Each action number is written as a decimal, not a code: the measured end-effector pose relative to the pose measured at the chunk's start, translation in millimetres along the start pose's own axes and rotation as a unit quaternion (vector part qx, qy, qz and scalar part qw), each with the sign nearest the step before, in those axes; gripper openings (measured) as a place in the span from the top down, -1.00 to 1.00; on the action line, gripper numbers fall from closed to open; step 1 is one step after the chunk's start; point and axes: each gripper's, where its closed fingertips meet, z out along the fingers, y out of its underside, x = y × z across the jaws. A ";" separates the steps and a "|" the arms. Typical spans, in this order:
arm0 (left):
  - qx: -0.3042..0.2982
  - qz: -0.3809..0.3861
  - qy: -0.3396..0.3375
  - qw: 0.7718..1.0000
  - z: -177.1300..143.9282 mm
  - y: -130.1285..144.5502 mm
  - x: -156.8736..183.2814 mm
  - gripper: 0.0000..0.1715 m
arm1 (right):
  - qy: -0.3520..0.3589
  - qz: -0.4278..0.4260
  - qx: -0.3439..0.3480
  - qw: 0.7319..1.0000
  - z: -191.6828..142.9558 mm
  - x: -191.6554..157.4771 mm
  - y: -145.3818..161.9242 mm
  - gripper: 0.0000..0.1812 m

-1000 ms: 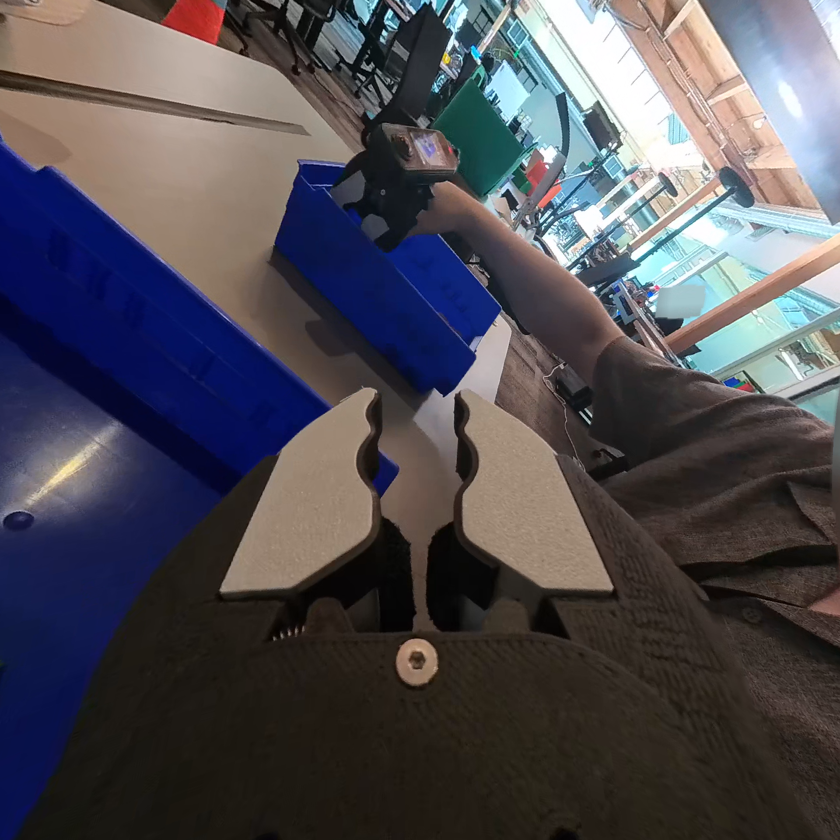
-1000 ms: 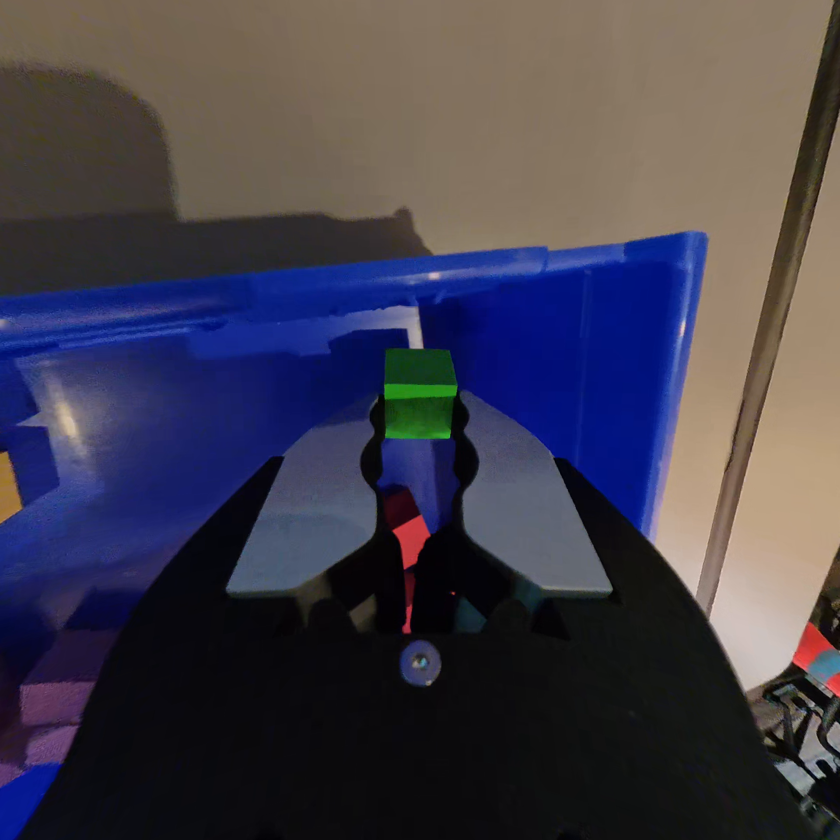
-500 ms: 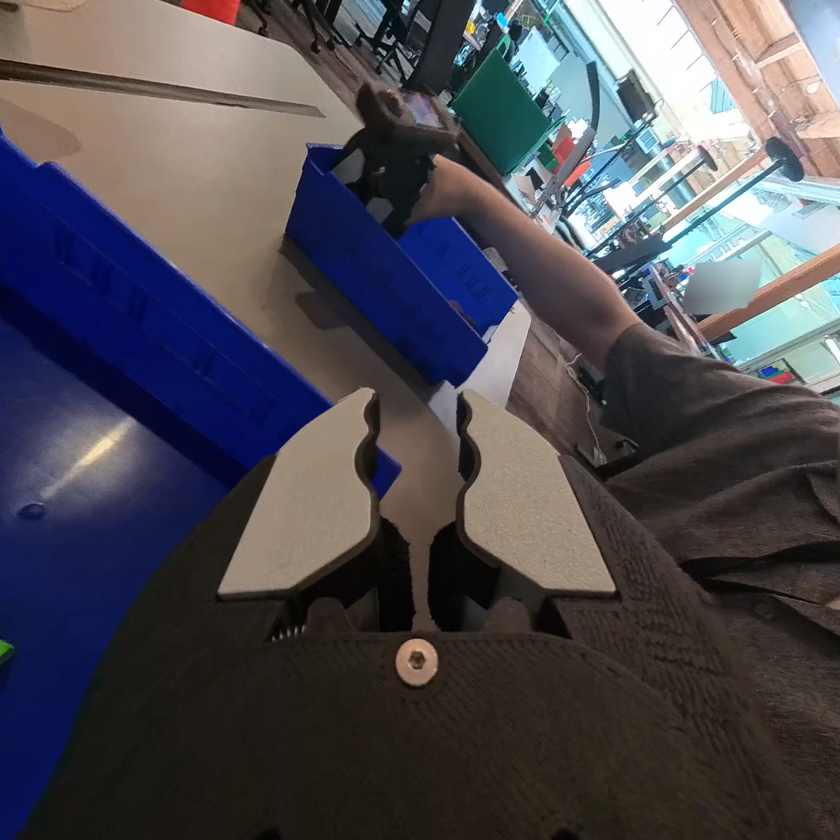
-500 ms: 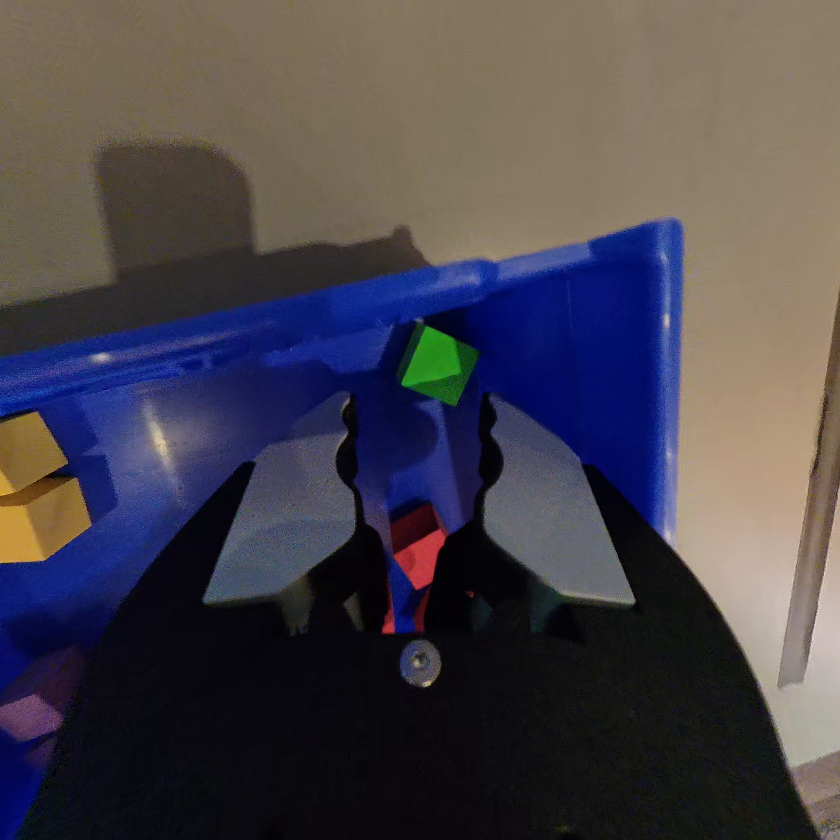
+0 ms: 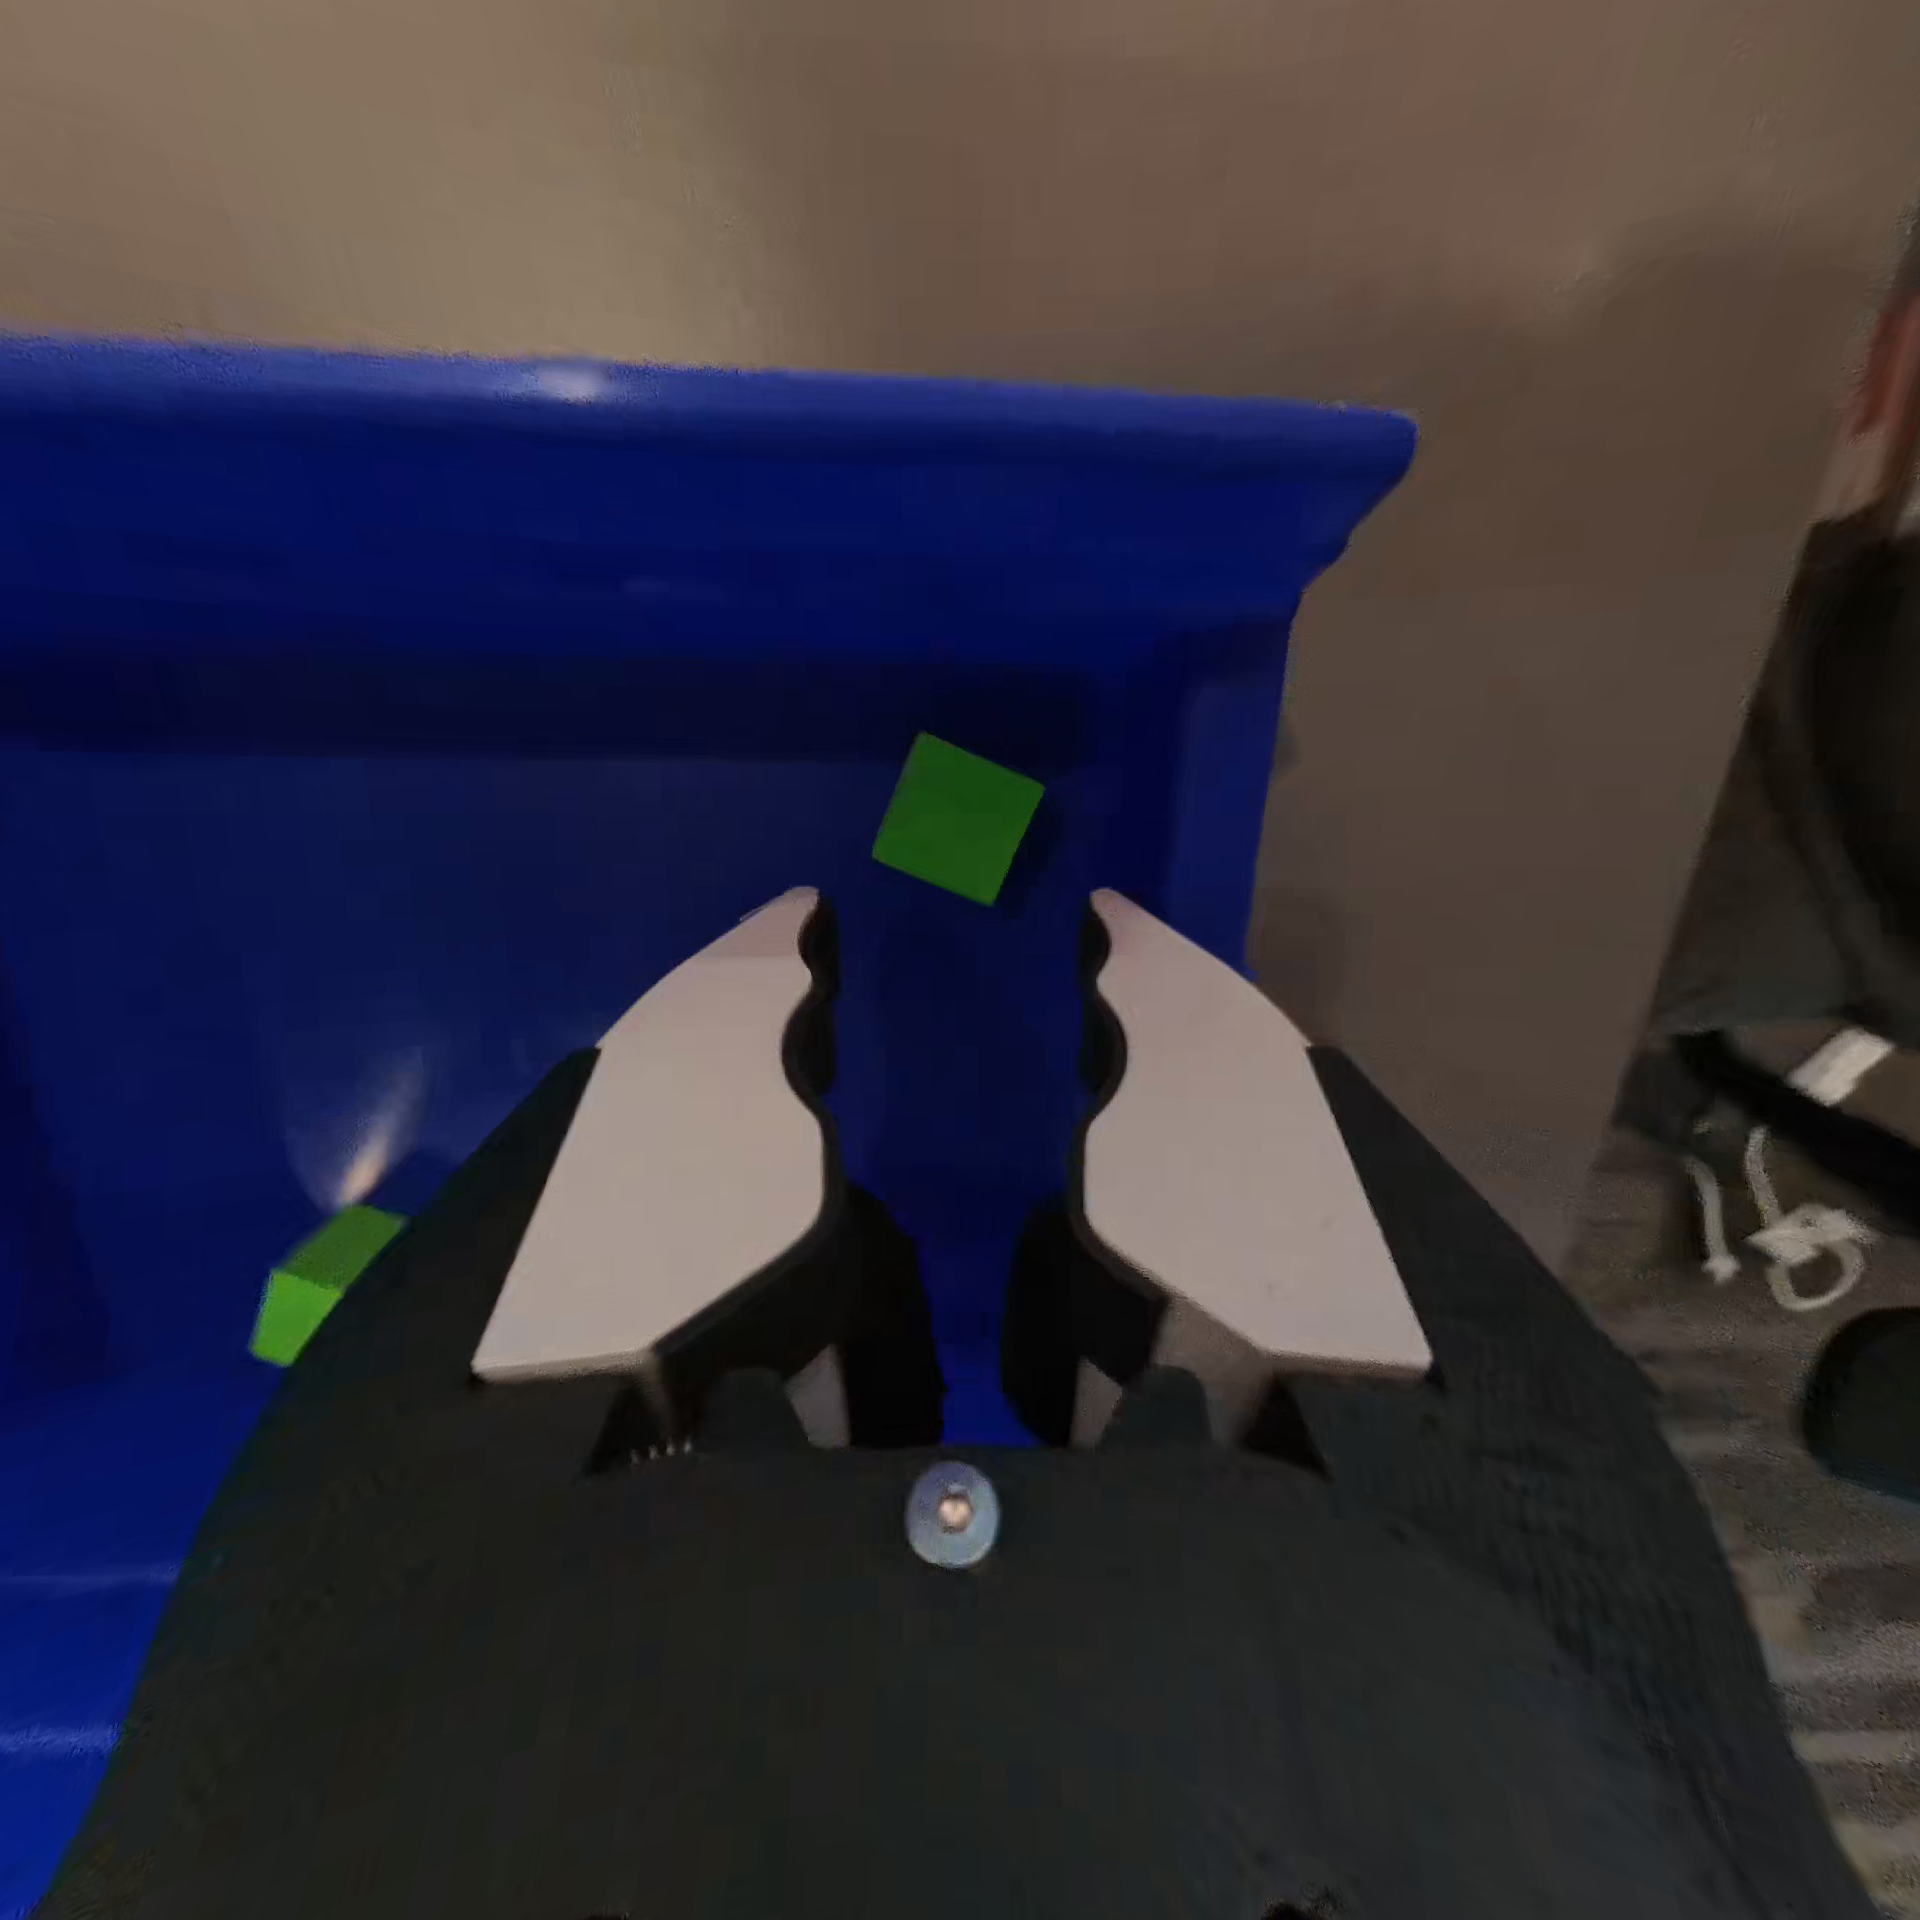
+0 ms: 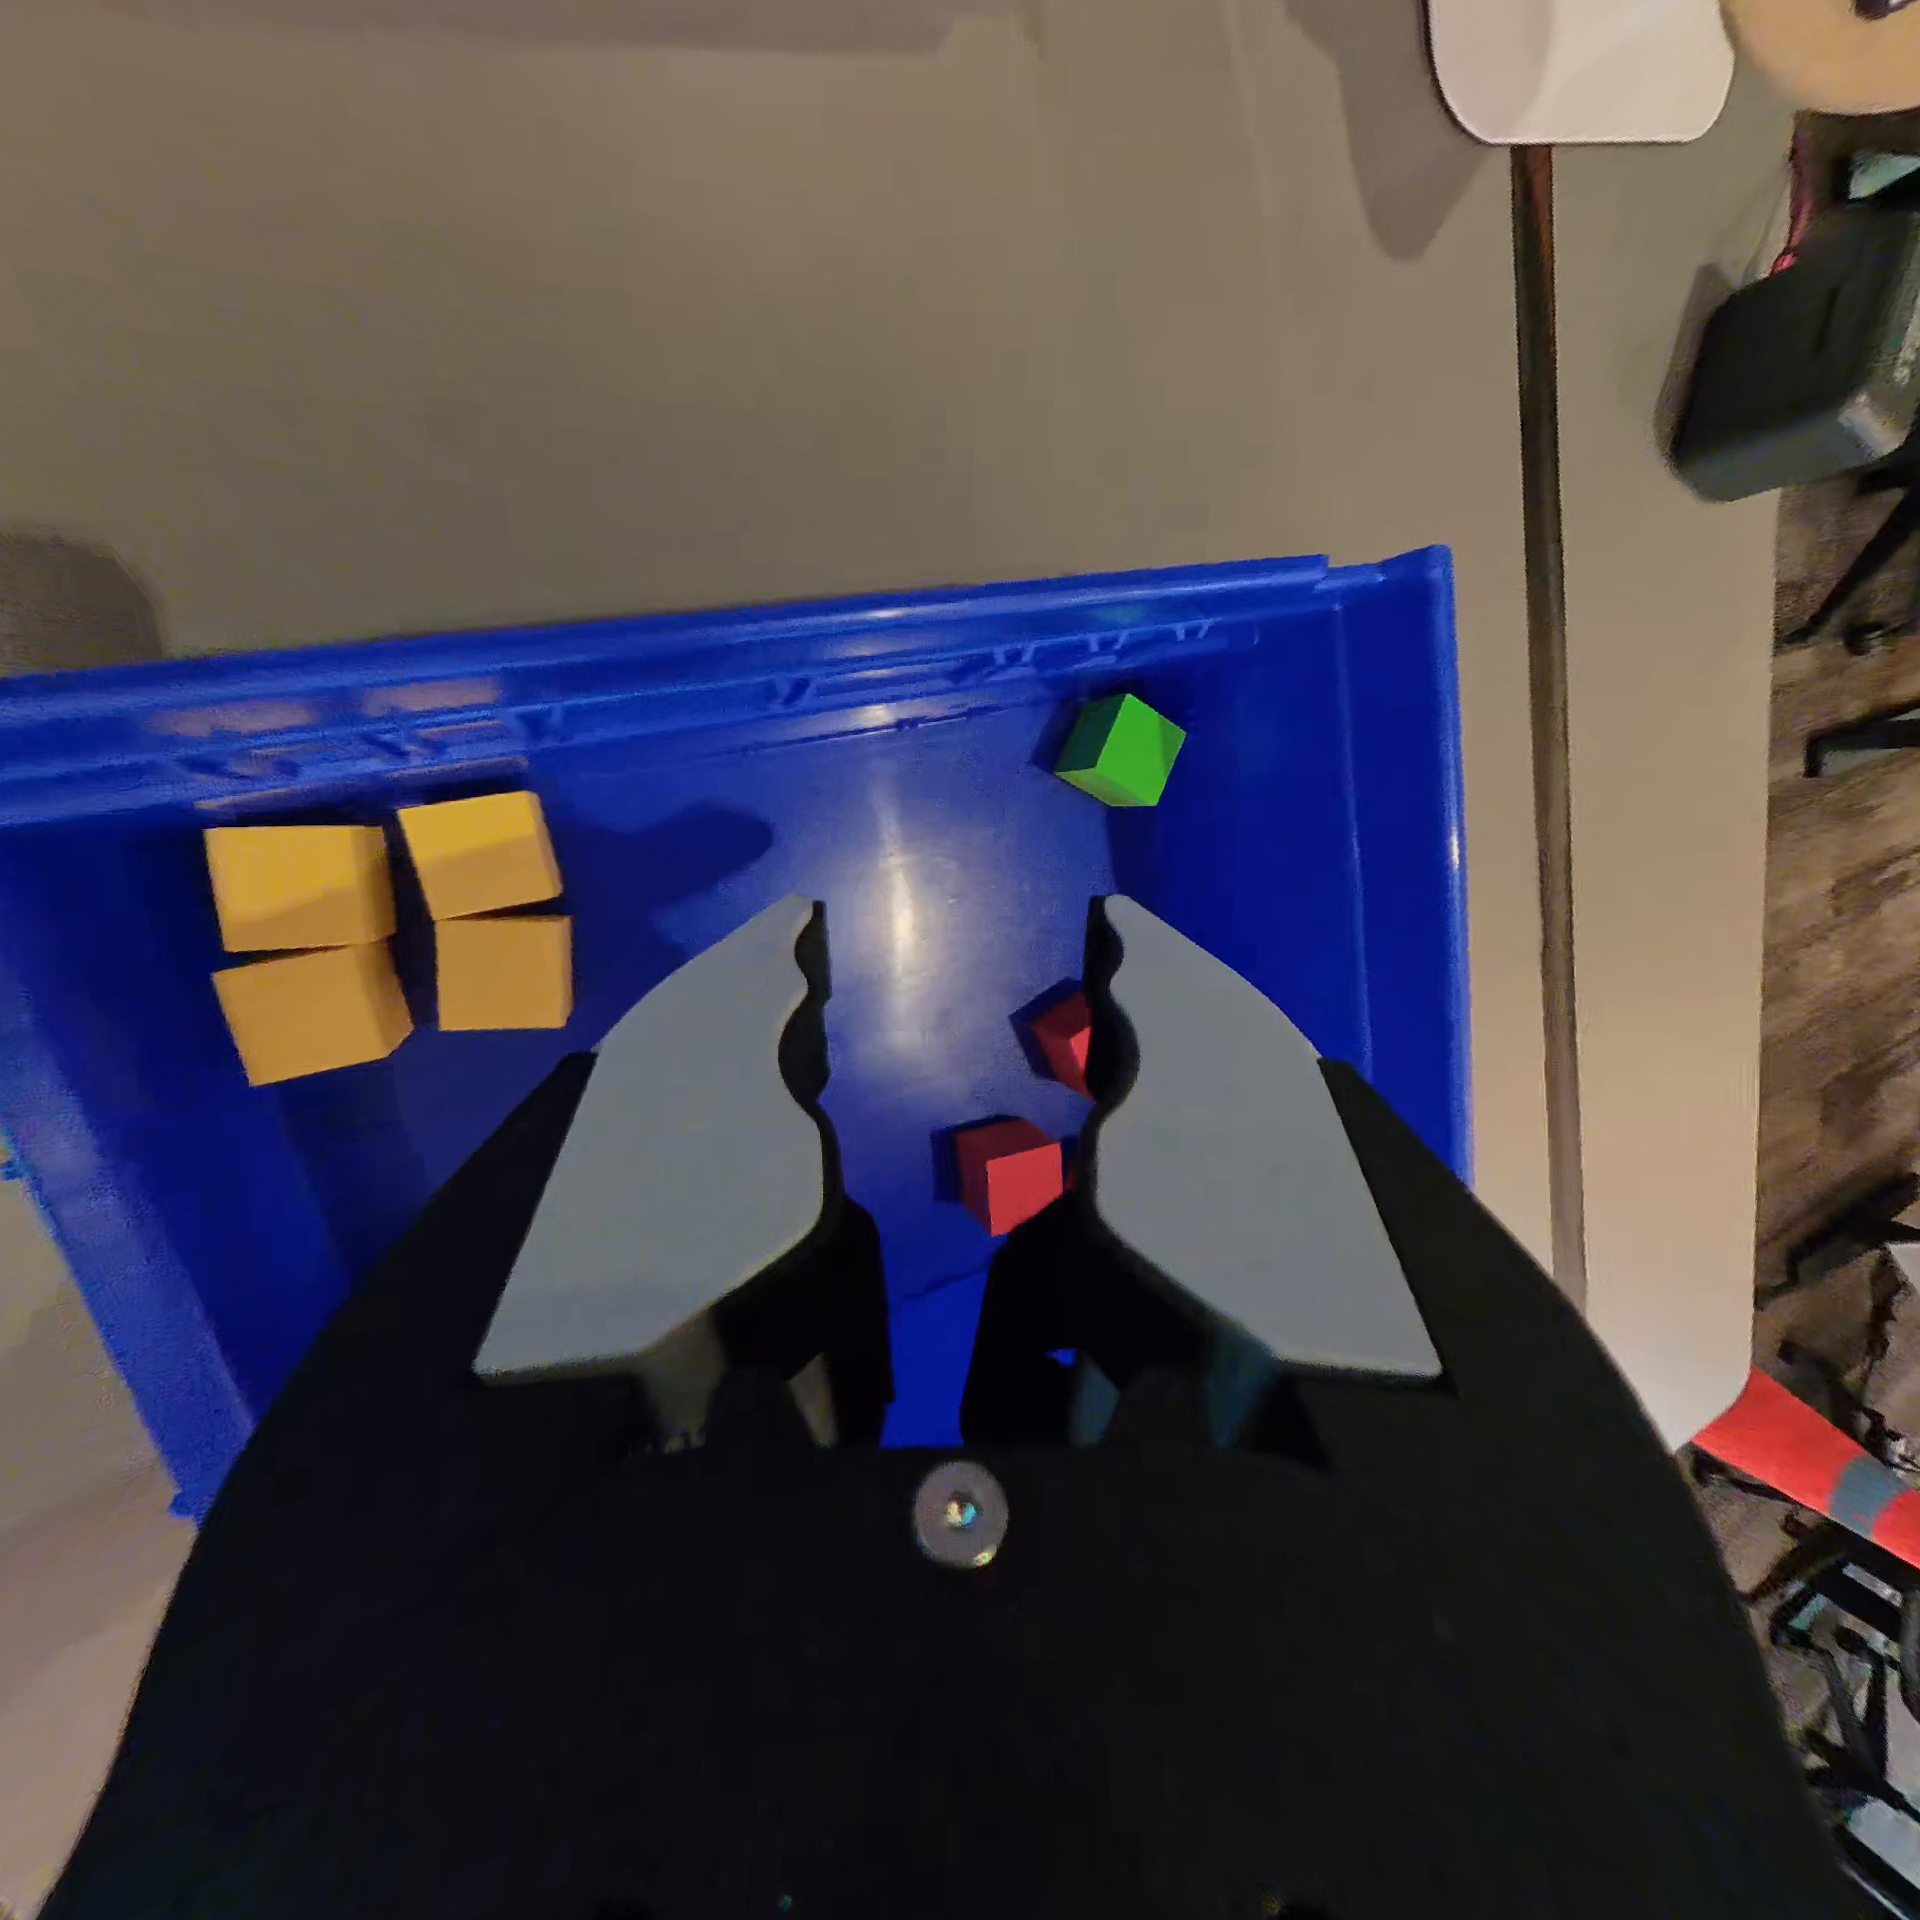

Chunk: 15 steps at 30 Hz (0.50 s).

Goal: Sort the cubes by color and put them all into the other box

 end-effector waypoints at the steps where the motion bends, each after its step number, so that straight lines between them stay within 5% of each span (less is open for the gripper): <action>1: -0.001 0.019 -0.002 1.000 5.1 -2.6 -0.8 0.47 | 0.001 0.002 0.004 1.000 -3.5 -2.6 -0.3 0.49; 11: -0.014 0.059 0.011 0.998 31.4 -7.2 -6.0 0.64 | 0.016 -0.004 0.035 0.999 -32.0 -26.6 -13.7 0.54; 15: 0.091 -0.042 -0.005 0.995 6.5 -20.5 -21.4 0.65 | 0.038 -0.019 0.105 0.994 -48.9 -44.6 -47.1 0.57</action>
